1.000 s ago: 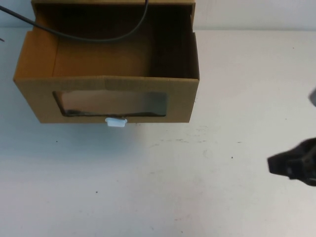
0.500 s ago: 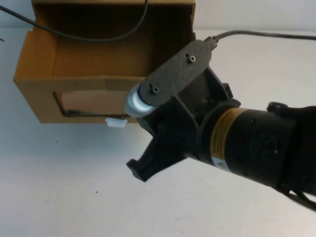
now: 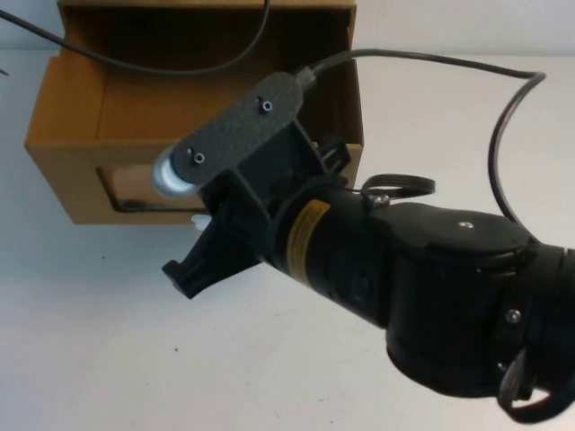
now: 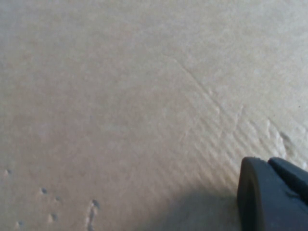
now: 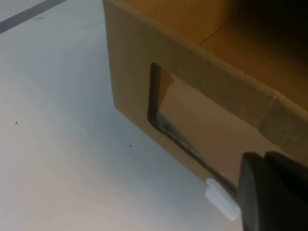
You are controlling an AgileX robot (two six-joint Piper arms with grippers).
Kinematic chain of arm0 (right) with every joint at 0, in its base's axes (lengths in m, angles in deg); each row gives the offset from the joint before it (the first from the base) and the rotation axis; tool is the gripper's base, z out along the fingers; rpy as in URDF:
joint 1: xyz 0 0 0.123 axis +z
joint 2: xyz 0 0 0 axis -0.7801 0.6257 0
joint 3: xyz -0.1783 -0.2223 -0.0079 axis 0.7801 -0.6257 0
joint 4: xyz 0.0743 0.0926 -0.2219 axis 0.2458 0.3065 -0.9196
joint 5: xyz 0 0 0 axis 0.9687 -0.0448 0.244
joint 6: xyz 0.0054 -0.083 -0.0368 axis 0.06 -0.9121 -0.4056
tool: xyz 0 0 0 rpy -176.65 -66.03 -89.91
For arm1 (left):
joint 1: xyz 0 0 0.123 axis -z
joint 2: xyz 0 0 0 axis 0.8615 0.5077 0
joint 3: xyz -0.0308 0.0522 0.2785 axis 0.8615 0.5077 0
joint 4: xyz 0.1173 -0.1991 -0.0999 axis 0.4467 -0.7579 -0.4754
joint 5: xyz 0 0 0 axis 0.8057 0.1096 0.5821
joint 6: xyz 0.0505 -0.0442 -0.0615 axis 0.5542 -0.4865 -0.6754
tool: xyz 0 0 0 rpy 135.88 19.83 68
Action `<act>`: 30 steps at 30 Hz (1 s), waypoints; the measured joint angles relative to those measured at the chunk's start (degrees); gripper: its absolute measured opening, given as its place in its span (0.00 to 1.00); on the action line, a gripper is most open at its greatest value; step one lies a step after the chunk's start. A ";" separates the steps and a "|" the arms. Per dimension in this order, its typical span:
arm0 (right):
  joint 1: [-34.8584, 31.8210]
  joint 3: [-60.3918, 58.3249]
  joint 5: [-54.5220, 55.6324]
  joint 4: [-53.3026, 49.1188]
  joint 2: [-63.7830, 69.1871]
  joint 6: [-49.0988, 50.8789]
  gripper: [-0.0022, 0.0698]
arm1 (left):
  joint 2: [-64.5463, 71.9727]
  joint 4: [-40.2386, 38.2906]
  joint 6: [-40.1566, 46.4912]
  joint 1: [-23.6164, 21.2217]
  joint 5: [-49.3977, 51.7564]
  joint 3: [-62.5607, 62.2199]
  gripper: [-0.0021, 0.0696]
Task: Close the shoe box
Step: Close the shoe box with your right arm
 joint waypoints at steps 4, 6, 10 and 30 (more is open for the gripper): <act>-0.59 2.39 0.00 -0.75 2.28 0.22 0.01 | 0.00 0.00 0.00 0.00 0.00 0.00 0.03; -1.54 3.23 0.38 -0.75 3.18 0.22 0.01 | 0.00 0.00 0.00 0.00 0.00 0.00 0.03; -4.24 4.02 1.45 0.04 4.22 0.22 0.01 | 0.00 0.00 0.00 0.00 0.00 0.00 0.03; -6.26 4.19 6.57 12.21 5.35 -6.50 0.01 | 0.00 0.00 0.00 0.00 0.00 0.00 0.03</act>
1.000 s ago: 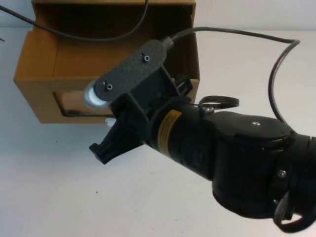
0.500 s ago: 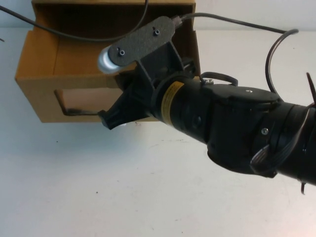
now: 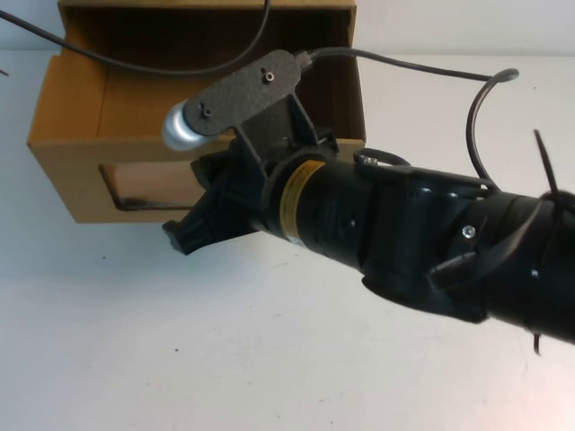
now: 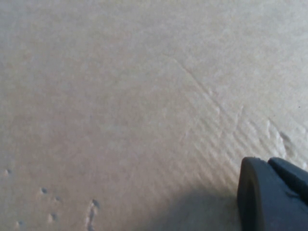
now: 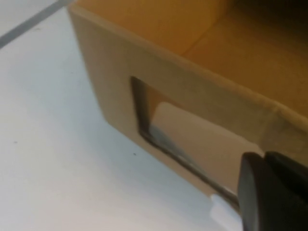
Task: Close the shoe box
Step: Close the shoe box with your right arm
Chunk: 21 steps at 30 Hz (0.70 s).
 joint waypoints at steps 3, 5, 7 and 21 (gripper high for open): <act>-1.71 0.09 0.13 0.25 0.99 -0.22 0.01 | 0.00 0.00 0.00 0.00 0.00 0.00 0.03; -2.76 0.34 0.77 0.47 1.76 -0.22 0.01 | 0.00 0.00 0.00 0.00 0.00 0.00 0.03; -3.92 0.85 1.73 0.63 2.45 -0.22 0.01 | 0.00 -0.10 0.00 0.00 0.00 0.00 0.03; -10.23 10.39 5.74 0.99 9.32 -0.22 0.01 | 0.00 -0.21 0.11 0.00 -0.51 0.00 0.03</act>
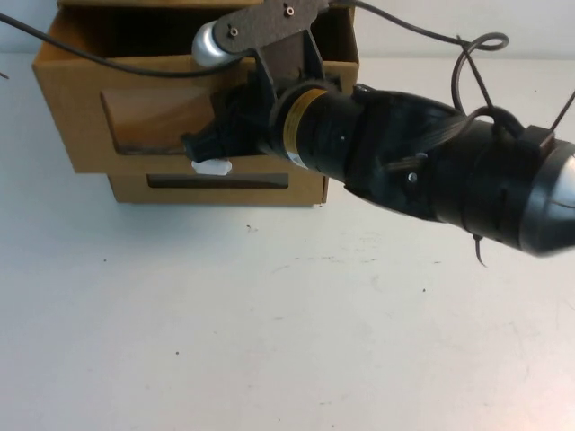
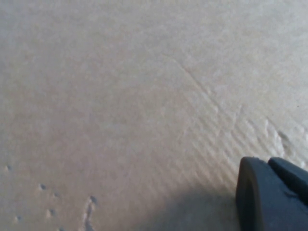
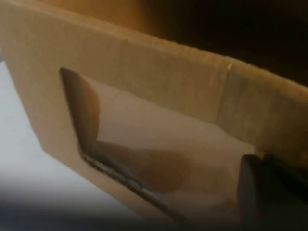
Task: Close the shoe box
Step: Close the shoe box with your right arm
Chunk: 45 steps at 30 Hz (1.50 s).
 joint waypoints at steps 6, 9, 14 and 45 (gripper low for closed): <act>-2.35 3.73 1.35 0.18 3.64 0.00 0.01 | 0.00 0.22 0.10 0.00 0.00 0.00 0.03; -2.83 4.19 1.39 2.43 4.00 -0.14 0.01 | 0.00 0.22 0.10 0.00 0.10 0.00 0.03; -2.09 1.60 -0.81 4.41 1.20 -1.00 0.01 | 0.00 0.22 0.10 0.00 0.21 0.00 0.03; -6.18 12.61 6.60 3.77 9.52 -3.47 0.01 | 0.00 0.00 0.10 0.00 0.29 0.00 0.03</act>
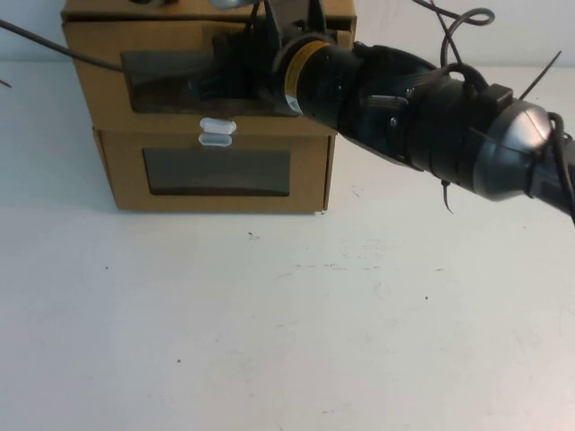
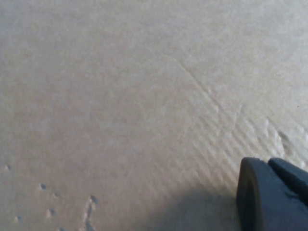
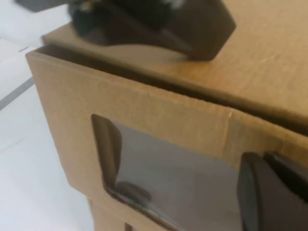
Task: Close the shoe box
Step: Close the shoe box with your right arm
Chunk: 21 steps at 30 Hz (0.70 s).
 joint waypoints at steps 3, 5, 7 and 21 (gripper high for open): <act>-0.79 1.57 0.75 0.00 1.23 0.00 0.01 | 0.00 -0.08 0.10 0.00 0.00 0.00 0.03; -0.92 2.33 1.04 0.00 1.91 0.00 0.01 | 0.00 -0.08 0.19 0.00 -0.10 0.00 0.03; -0.92 3.13 1.38 0.00 2.52 0.00 0.01 | 0.00 -0.08 0.19 0.00 -0.18 0.00 0.03; -0.75 3.28 -3.92 0.00 1.38 1.06 0.01 | -1.46 -0.26 1.55 0.00 -1.12 0.00 0.03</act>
